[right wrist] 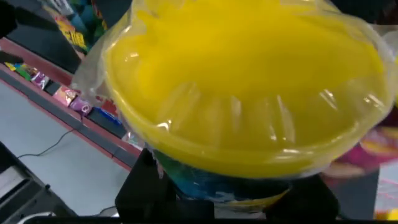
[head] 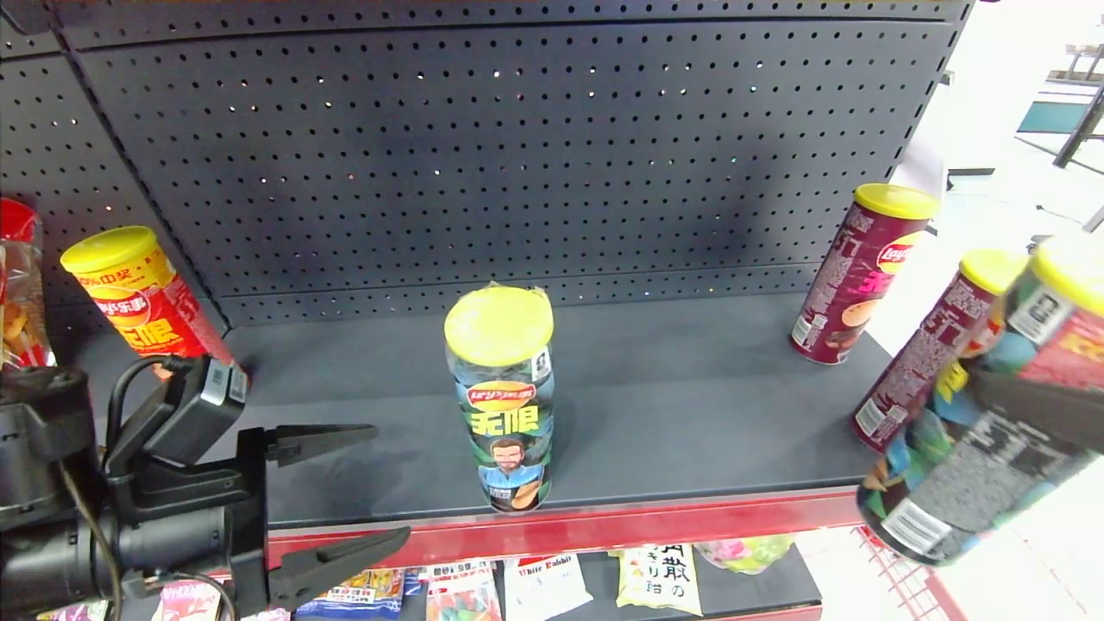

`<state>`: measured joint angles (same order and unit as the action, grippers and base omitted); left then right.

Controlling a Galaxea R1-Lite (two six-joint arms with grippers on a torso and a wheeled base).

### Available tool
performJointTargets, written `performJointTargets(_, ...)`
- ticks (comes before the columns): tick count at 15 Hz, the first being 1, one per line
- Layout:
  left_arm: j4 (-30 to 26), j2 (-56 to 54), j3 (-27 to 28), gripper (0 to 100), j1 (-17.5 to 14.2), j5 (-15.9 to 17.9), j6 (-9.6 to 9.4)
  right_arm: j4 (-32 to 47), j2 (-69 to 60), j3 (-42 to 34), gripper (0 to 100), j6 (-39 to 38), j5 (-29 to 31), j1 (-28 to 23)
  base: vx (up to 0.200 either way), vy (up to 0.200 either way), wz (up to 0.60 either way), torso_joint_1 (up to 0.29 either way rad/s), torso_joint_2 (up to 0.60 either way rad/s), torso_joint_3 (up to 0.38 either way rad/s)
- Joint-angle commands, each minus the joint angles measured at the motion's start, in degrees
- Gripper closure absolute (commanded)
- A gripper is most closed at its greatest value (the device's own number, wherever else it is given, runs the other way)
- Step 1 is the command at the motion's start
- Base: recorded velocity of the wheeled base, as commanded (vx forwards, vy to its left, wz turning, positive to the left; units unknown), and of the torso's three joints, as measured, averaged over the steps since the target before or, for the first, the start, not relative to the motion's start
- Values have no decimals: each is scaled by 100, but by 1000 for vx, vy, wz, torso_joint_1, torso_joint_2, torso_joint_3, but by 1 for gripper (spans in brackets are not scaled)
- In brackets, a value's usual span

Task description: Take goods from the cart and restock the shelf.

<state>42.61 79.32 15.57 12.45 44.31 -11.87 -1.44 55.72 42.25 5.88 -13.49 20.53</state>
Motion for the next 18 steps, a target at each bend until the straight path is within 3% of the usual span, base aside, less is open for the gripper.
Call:
performJointTargets(1,-77,-602,-230,0,-58,-441,1,-814,1819,820,100,-8,-30,373,0,0,0,0,0,0)
performJointTargets(2,-174,-725,-238,0,-58,-617,18,-972,2180,1066,100,-8,-92,443,0,0,0,0,0,0)
performJointTargets(8,-393,-1349,-590,0,-49,-670,27,-2097,4227,2375,100,-8,-224,751,0,0,0,0,0,0)
performJointTargets(13,-1237,-1947,-581,0,-41,-872,18,-2220,5396,3597,100,10,-233,1067,0,0,0,0,0,0)
performJointTargets(18,-1738,-2334,-555,0,-49,-977,27,-2203,5818,3887,100,28,-250,1357,0,0,0,0,0,0)
